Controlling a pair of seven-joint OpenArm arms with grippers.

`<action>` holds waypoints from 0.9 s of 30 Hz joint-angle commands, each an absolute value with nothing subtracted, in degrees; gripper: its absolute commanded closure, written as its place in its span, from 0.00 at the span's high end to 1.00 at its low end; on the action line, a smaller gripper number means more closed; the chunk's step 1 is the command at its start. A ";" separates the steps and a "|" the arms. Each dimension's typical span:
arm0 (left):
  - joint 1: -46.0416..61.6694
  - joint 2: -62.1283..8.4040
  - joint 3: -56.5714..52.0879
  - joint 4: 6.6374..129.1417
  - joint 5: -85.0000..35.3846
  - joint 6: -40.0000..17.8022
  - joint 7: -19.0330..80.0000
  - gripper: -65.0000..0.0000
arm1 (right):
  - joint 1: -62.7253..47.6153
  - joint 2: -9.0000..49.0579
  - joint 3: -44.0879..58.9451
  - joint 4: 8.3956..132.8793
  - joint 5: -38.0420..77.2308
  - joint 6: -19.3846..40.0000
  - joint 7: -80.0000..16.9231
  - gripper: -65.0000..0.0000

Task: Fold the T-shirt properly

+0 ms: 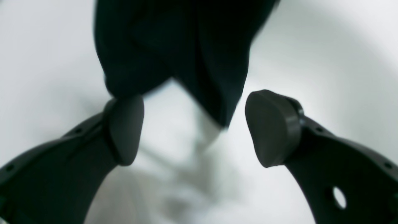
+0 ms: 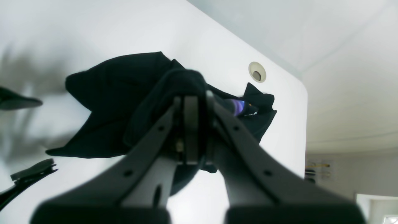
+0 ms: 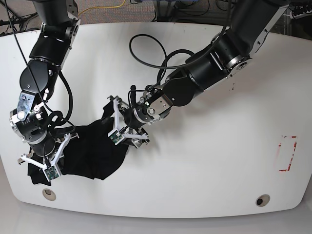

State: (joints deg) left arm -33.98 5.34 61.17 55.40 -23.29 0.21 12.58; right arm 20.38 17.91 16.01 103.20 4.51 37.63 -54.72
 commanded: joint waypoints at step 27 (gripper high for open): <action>-36.80 4.63 60.53 63.54 -25.63 3.05 12.53 0.79 | 20.47 18.35 16.11 105.45 6.03 37.87 -53.17 0.00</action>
